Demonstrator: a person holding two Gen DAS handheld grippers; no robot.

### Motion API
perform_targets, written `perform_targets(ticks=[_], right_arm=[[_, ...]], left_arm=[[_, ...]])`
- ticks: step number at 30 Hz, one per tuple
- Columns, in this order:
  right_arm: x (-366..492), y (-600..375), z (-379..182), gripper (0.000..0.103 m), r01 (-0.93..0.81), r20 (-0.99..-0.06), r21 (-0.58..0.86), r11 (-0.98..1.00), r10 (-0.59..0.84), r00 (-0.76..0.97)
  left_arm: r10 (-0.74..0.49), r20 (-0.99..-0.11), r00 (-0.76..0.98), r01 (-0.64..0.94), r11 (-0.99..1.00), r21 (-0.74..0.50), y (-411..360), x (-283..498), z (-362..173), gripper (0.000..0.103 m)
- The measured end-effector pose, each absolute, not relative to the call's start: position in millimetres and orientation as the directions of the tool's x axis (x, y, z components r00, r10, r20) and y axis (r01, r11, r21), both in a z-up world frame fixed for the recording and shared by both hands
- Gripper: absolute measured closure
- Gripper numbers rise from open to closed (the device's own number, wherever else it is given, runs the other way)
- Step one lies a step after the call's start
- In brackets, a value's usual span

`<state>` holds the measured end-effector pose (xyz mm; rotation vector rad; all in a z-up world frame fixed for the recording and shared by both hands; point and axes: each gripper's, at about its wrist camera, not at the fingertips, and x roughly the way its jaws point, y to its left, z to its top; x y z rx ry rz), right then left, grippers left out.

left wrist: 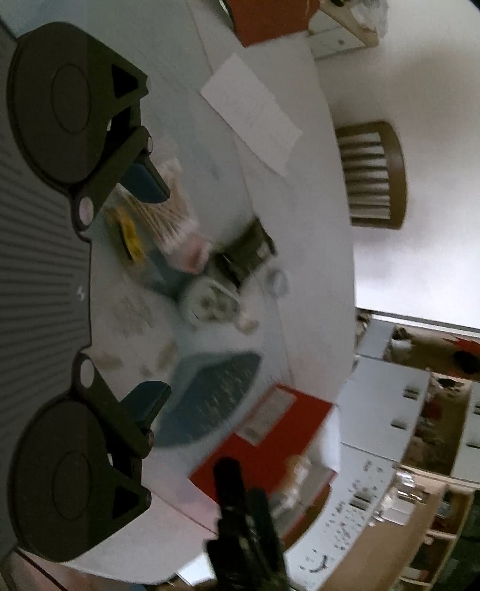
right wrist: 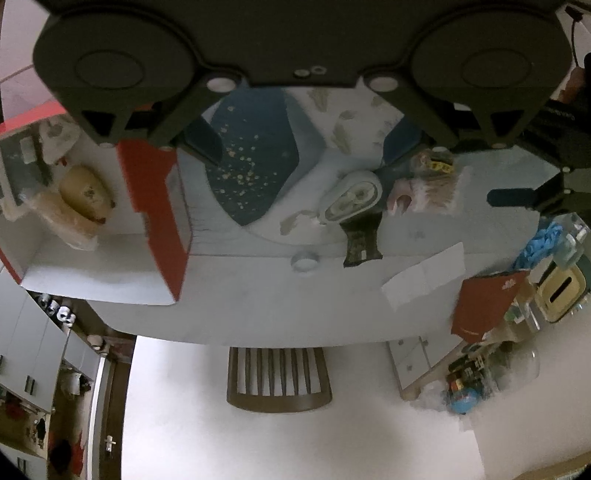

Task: Organize objects
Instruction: 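Withdraw both tools from the shoebox back toward the table items, then grasp the yellow snack packet with the left gripper while the right grasps the white tape dispenser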

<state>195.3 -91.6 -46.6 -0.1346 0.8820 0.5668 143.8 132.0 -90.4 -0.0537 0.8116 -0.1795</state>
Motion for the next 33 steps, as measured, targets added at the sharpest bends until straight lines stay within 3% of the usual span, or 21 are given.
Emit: perform_targets(ticks=[9,17,33], right_arm=[[207,-55,-71,0.009,-0.565,-0.787,0.07,0.822,0.393,0.475],[228,-28,-86,0.01,-0.563,-0.792,0.044,0.825,0.372,0.484],[281,21,-128,0.012,-0.41,-0.837,0.06,0.91,0.269,0.476]], left_arm=[[-0.159,-0.755,0.636,0.113,0.987,-0.114,137,143,-127,0.0],[-0.073,-0.79,0.609,-0.003,0.996,-0.094,138,151,-150,0.0],[0.046,-0.8,0.598,-0.106,0.994,-0.022,131,162,-157,0.0]])
